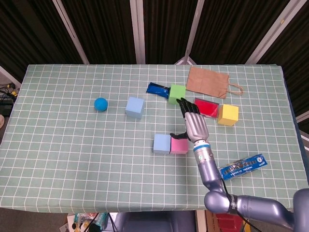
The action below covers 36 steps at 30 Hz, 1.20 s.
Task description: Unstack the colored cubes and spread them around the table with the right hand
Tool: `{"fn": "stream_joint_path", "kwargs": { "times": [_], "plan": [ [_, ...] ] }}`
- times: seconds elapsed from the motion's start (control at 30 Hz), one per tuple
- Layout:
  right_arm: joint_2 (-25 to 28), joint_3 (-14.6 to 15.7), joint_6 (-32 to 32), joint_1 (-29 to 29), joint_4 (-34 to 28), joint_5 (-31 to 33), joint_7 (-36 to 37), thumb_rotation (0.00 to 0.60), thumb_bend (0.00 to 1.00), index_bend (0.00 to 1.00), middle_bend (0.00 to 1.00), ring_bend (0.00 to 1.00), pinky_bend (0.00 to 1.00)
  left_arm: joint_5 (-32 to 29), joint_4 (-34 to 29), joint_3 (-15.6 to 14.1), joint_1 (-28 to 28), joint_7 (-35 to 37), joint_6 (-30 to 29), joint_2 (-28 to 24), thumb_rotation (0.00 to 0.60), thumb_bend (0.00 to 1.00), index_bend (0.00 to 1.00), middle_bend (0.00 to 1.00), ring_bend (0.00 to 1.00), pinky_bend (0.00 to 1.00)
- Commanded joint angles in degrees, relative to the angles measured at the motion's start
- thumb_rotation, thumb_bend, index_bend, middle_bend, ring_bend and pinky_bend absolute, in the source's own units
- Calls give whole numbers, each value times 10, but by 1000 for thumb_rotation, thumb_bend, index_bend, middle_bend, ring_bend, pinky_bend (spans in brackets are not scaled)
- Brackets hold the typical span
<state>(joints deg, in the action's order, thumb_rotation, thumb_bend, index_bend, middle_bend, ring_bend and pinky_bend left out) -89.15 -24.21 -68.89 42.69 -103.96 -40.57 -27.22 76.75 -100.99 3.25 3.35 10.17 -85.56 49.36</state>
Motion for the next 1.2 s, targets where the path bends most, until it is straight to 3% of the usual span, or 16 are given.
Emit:
{"fn": "stream_joint_path", "kwargs": {
  "times": [0.03, 0.17, 0.33, 0.5, 0.87, 0.93, 1.03, 1.1, 1.2],
  "plan": [
    [94, 44, 14, -51, -130, 16, 3, 600, 129, 24, 0, 25, 0, 2, -1, -1, 0, -3, -1, 1, 600, 285, 146, 0, 0, 9],
    [112, 79, 33, -58, -147, 9, 3, 600, 128, 24, 0, 27, 0, 5, -3, -3, 2, -7, -5, 3, 600, 285, 146, 0, 0, 9],
    [81, 116, 43, -53, -116, -3, 1, 600, 128, 24, 0, 27, 0, 1, -6, -2, 4, -14, -9, 4, 600, 285, 147, 0, 0, 9],
    [36, 124, 36, -47, -64, -6, 5, 600, 127, 24, 0, 48, 0, 4, -7, -2, 8, -14, -19, 5, 600, 285, 147, 0, 0, 9],
    [-16, 113, 37, -40, 41, -21, 39, 600, 128, 24, 0, 105, 0, -1, -8, 0, 5, -16, -13, 5, 600, 285, 147, 0, 0, 9],
    [-21, 112, 40, -40, 53, -20, 43, 600, 128, 33, 8, 159, 0, -1, -8, 0, 6, -16, -13, 5, 600, 285, 147, 0, 0, 9],
    [-25, 110, 43, -41, 63, -21, 50, 600, 128, 96, 128, 316, 13, -3, -9, 0, 6, -16, -13, 5, 600, 285, 147, 0, 0, 10],
    [-27, 112, 48, -42, 67, -28, 59, 600, 127, 150, 258, 450, 71, -5, -9, 1, 5, -17, -12, 5, 600, 285, 147, 0, 0, 9],
    [-26, 109, 58, -46, 70, -35, 78, 600, 126, 180, 353, 589, 170, -6, -9, 1, 4, -17, -9, 4, 600, 285, 147, 0, 0, 9]
  ]
}}
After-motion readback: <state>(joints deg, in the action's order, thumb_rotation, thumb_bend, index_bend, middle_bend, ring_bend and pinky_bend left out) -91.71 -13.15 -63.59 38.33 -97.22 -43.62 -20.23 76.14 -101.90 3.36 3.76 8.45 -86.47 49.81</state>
